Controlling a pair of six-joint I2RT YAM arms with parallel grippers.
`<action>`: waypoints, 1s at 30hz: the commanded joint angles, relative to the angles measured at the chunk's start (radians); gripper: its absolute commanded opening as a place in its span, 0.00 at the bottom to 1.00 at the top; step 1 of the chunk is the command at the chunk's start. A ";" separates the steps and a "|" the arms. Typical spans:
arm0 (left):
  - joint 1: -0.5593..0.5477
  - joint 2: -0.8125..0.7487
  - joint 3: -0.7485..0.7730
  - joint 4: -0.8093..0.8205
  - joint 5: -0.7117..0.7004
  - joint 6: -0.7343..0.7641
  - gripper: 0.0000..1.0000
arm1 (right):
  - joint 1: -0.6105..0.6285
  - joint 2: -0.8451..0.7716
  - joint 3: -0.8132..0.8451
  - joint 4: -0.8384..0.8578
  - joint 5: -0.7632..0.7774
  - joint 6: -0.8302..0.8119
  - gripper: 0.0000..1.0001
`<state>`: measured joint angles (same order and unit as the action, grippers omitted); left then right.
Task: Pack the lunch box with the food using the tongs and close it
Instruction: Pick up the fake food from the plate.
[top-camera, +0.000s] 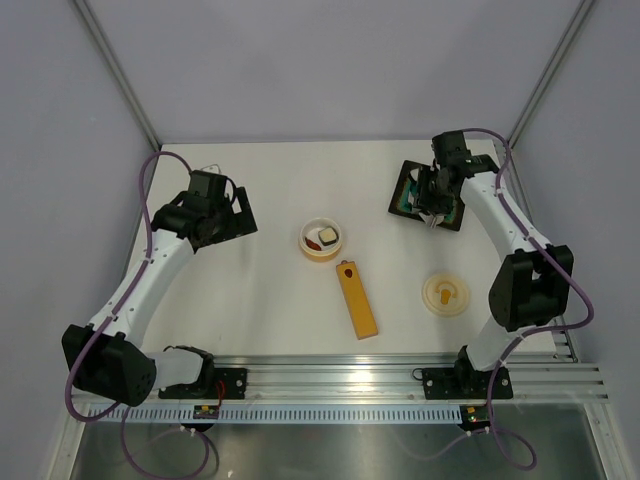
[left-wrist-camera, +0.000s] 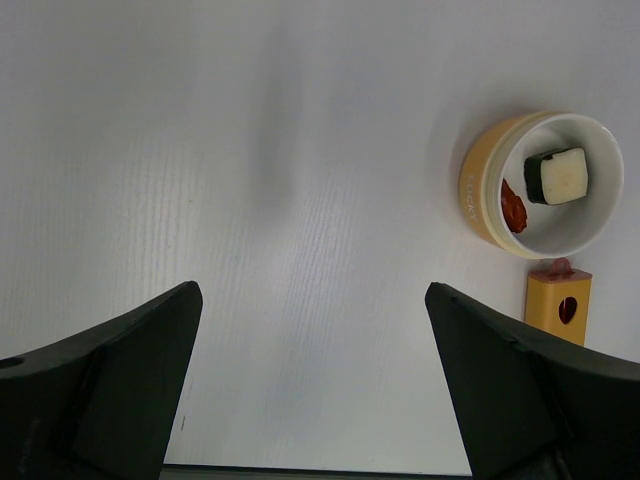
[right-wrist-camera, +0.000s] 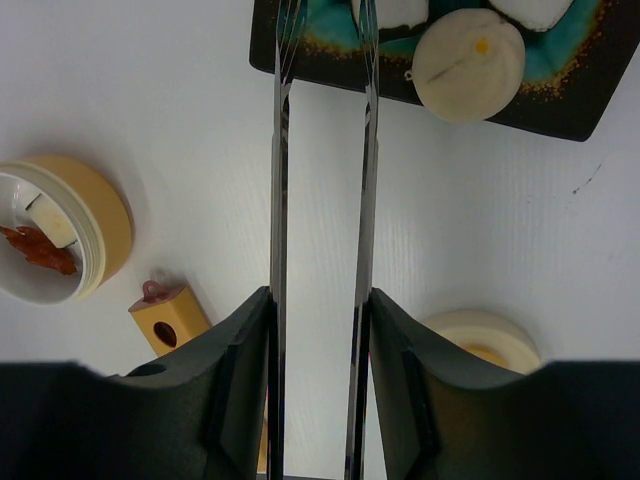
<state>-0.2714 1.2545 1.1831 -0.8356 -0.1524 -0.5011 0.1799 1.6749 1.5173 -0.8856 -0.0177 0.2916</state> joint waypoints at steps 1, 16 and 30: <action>0.008 0.006 -0.002 0.035 0.016 0.016 0.99 | -0.014 0.038 0.076 0.016 0.013 -0.032 0.48; 0.008 0.020 0.009 0.030 0.022 0.016 0.99 | -0.020 0.131 0.150 -0.018 0.105 -0.080 0.57; 0.008 0.028 0.001 0.033 0.022 0.009 0.99 | -0.023 0.174 0.119 -0.015 0.082 -0.100 0.59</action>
<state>-0.2684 1.2804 1.1831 -0.8360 -0.1421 -0.4973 0.1631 1.8496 1.6268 -0.9043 0.0631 0.2157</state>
